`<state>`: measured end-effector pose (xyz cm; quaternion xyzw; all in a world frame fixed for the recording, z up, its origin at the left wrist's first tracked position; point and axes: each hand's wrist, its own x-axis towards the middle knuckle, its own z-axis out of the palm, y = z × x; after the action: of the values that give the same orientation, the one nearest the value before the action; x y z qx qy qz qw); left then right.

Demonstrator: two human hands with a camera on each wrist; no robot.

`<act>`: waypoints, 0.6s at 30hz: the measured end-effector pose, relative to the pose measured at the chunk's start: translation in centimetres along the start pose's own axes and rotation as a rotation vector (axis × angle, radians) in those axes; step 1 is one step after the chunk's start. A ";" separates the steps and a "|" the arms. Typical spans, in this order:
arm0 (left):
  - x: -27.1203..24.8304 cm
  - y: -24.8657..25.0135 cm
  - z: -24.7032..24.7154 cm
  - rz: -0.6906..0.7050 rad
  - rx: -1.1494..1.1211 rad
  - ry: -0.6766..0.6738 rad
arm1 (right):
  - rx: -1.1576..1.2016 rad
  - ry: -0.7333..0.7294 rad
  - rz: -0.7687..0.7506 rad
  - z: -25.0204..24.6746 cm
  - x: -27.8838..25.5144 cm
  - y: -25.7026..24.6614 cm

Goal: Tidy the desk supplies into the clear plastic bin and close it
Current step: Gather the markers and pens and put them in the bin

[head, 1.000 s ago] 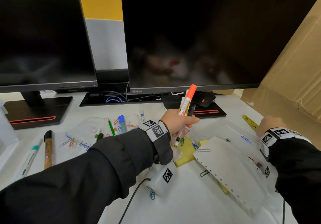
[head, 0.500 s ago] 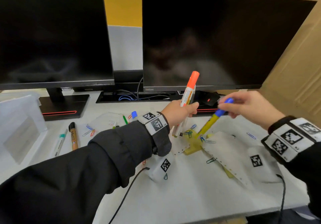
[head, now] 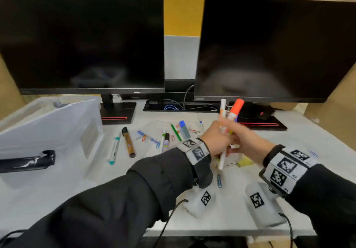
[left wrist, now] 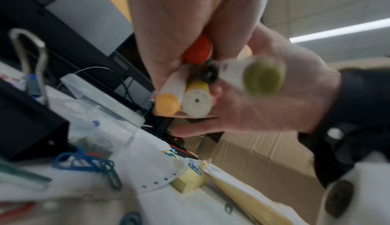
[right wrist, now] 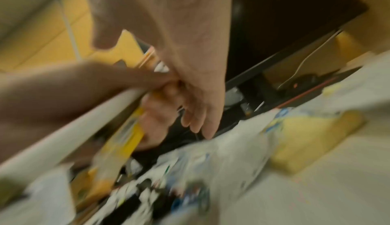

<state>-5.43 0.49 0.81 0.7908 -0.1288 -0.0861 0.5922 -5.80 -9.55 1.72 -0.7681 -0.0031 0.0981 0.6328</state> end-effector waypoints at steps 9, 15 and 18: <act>-0.8 0.7 0.7 0.102 0.561 0.084 | 0.171 0.415 -0.117 2.3 2.0 0.9; -1.2 0.3 -3.9 0.037 0.562 -0.104 | 0.143 0.579 -0.295 2.4 3.4 0.0; -0.4 -0.8 -7.6 -0.036 0.680 -0.036 | -0.054 0.668 -0.319 1.5 4.5 -0.1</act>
<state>-3.54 7.79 2.15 0.9435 -0.1463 -0.0626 0.2907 -1.63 -7.53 0.93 -0.7639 0.0813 -0.2581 0.5858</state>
